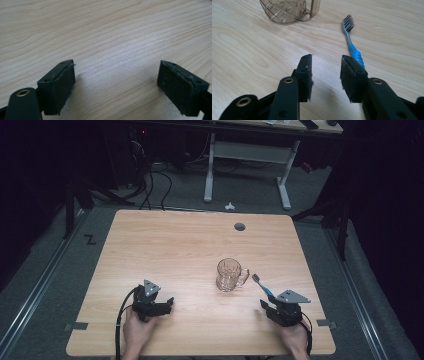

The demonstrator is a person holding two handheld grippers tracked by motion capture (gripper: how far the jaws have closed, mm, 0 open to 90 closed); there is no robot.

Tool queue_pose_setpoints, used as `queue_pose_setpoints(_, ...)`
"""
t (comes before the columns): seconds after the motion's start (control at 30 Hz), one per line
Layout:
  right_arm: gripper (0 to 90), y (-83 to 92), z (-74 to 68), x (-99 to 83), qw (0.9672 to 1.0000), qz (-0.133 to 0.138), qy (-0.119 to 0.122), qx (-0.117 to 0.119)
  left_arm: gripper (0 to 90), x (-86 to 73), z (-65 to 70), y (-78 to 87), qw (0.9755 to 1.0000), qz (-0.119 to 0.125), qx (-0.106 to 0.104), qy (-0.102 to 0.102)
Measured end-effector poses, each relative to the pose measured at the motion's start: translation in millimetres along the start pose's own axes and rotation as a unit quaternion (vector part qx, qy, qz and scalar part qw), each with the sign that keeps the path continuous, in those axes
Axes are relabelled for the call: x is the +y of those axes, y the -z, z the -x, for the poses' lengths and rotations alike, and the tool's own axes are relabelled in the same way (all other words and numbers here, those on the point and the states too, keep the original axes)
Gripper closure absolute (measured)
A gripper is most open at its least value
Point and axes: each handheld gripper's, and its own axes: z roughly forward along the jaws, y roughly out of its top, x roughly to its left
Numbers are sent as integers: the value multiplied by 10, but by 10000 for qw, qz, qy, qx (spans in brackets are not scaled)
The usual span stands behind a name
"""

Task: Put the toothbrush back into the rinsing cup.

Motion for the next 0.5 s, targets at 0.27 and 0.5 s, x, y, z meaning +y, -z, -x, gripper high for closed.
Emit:
queue_pose_setpoints(0.27, 618, 26, 53, 23, 10000, 55, -47, -8, 154, 0, 0, 0, 10000, 0, 2, 1)
queue_pose_setpoints(0.5, 618, 42, 139, 74, 9999, 81, -103, -45, 154, 0, 0, 0, 10000, 1, 2, 2)
